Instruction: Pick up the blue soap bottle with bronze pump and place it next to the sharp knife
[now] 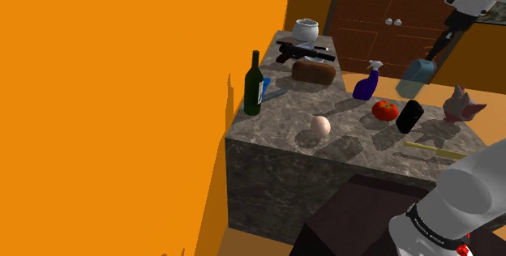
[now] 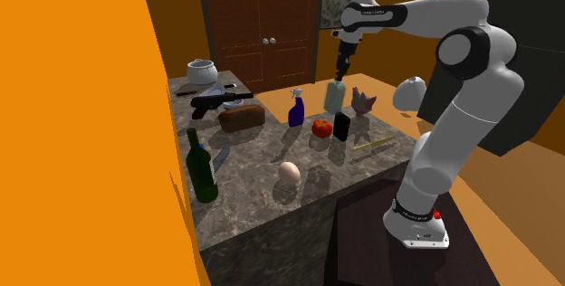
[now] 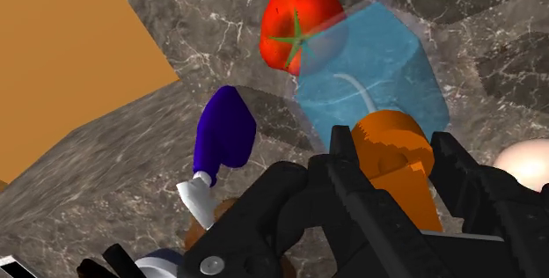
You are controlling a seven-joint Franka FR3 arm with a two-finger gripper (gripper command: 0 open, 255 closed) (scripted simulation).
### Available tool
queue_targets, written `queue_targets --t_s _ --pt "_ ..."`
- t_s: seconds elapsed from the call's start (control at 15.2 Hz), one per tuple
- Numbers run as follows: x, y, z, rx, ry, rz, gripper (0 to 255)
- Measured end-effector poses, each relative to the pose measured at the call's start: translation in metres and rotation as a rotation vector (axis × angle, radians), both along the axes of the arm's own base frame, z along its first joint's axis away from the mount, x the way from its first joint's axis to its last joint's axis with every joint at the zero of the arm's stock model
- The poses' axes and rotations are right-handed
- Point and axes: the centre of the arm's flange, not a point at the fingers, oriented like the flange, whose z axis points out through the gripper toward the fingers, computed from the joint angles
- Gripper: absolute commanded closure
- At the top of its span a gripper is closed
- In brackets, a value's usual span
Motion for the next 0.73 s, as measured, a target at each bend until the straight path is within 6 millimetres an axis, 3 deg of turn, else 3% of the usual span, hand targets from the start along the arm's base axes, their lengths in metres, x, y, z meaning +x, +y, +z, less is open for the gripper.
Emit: queue_targets --t_s 0.73 --pt "-0.096 -0.107 -0.033 -0.006 -0.004 -0.002 255"
